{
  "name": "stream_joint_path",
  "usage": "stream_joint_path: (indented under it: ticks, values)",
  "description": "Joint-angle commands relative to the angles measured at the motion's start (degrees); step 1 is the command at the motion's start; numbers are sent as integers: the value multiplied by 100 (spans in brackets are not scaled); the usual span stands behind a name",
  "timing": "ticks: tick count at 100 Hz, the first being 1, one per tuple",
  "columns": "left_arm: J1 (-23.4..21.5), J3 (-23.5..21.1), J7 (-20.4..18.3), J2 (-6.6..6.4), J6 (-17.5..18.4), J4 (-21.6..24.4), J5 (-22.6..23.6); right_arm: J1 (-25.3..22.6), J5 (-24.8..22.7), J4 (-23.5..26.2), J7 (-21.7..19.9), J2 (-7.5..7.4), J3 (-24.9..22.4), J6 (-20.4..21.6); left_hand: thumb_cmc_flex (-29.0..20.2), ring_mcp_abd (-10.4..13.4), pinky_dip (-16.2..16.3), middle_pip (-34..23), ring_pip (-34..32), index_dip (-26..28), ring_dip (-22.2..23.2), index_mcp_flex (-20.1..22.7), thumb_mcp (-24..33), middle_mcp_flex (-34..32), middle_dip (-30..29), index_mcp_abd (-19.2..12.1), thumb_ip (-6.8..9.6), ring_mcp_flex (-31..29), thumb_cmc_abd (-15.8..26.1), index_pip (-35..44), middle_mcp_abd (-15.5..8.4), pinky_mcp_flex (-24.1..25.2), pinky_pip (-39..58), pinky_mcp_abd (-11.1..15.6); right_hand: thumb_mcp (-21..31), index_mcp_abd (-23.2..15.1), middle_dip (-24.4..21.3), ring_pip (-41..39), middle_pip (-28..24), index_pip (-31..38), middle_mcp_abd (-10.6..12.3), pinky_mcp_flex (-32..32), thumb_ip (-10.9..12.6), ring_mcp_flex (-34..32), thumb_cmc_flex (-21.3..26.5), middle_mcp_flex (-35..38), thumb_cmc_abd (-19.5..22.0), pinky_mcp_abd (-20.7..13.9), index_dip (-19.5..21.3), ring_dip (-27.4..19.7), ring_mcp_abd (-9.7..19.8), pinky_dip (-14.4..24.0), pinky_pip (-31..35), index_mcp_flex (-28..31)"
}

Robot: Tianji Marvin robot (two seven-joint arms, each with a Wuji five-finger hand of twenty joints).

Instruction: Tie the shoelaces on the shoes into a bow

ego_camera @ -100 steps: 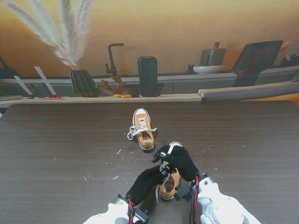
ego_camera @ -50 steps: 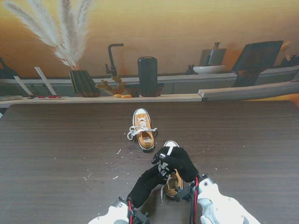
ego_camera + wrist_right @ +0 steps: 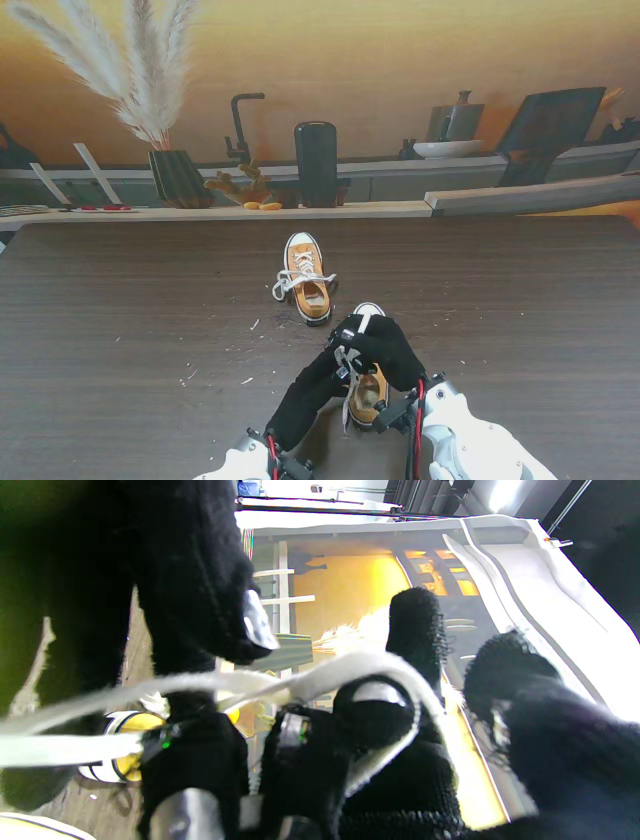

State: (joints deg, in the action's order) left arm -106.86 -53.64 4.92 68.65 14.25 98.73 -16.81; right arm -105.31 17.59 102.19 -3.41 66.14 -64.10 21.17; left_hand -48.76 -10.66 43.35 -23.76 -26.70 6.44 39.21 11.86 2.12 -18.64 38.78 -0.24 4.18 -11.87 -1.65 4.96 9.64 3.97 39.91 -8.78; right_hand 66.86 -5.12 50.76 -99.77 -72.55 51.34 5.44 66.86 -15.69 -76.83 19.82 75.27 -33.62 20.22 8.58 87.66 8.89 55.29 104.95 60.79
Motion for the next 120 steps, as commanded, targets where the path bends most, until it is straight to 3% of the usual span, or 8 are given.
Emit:
stream_joint_path:
  ticks: [1, 9, 28, 50, 68, 94, 109, 120]
  values:
    - [-29, -34, -67, -16, 3, 86, 30, -23, -1, 5, -90, -18, 8, -23, 142, 120, 155, -30, 33, -165, 97, -221, -136, 36, 137, -691, 26, 99, 31, -191, -170, 55, 8, 104, 39, 17, 116, -265, -688, -20, -897, 159, -120, 134, -53, 783, -38, 16, -4, 131, 823, -10, 1502, -121]
    - [-92, -77, -99, -37, -8, 148, 52, -21, -17, 3, -82, -16, 6, -38, 171, 108, 139, -22, 55, -184, 89, -229, -141, 58, 123, -591, 28, 123, 40, -199, -158, 67, -144, 129, 40, 24, 117, -265, -686, -20, -897, 159, -121, 134, -45, 784, -47, 16, -8, 131, 823, -10, 1502, -132]
    - [-131, -93, 28, -33, 60, 199, 242, -24, -26, -4, -76, -15, 2, -44, 243, 131, 288, 19, 77, -193, 85, -213, -163, 117, 95, -711, 26, 137, 24, -184, -152, 56, -100, 104, 41, 17, 121, -265, -689, -26, -900, 158, -123, 134, -49, 784, -42, 18, -22, 131, 823, -13, 1502, -139]
    - [-27, 39, 108, 48, 312, 131, -194, -43, -68, -11, -93, -27, -2, -5, 296, 262, 223, 184, 311, -83, -10, -227, -146, 547, 2, -884, -20, 434, -67, 47, -292, 109, -801, 198, 34, -2, 122, -265, -685, -25, -888, 158, -125, 134, -57, 784, -35, 19, -32, 131, 823, -14, 1502, -144]
    - [6, 162, 405, 161, 796, 29, -461, -77, -104, 3, -94, -32, -49, -30, 295, 369, 364, 339, 499, 52, -92, -110, -92, 762, -183, -949, -33, 580, -218, 316, -426, 156, -1208, 220, 32, -6, 124, -265, -685, -20, -893, 158, -126, 134, -43, 784, -44, 19, -41, 131, 823, -15, 1502, -146]
    - [92, 302, 314, 249, 1292, -61, -1397, -96, -103, -5, -87, -30, -48, -38, 259, 512, 591, 694, 779, 199, -234, 37, 66, 834, -613, -962, -95, 666, -419, 593, -738, 100, -1837, 216, 21, -18, 130, -265, -695, -8, -898, 163, -130, 134, -38, 785, -43, 7, -62, 131, 823, -6, 1502, -151]
    - [118, 328, 208, 311, 1464, -33, -2109, -95, -118, -20, -112, -39, -44, -30, 146, 607, 750, 617, 847, 401, -273, 220, 227, 811, -638, -974, -160, 651, -579, 962, -858, -12, -2215, 212, 16, -22, 131, -265, -699, -1, -899, 163, -131, 134, -41, 785, -40, 5, -69, 131, 823, 0, 1502, -144]
    - [122, 325, 269, 363, 1566, -3, -2373, -97, -129, -32, -132, -44, -46, -23, 84, 639, 925, 473, 848, 546, -275, 363, 368, 732, -618, -919, -220, 608, -645, 1230, -951, -55, -2360, 205, 13, -31, 131, -265, -700, 0, -899, 163, -130, 134, -38, 785, -43, 4, -75, 131, 823, 2, 1502, -148]
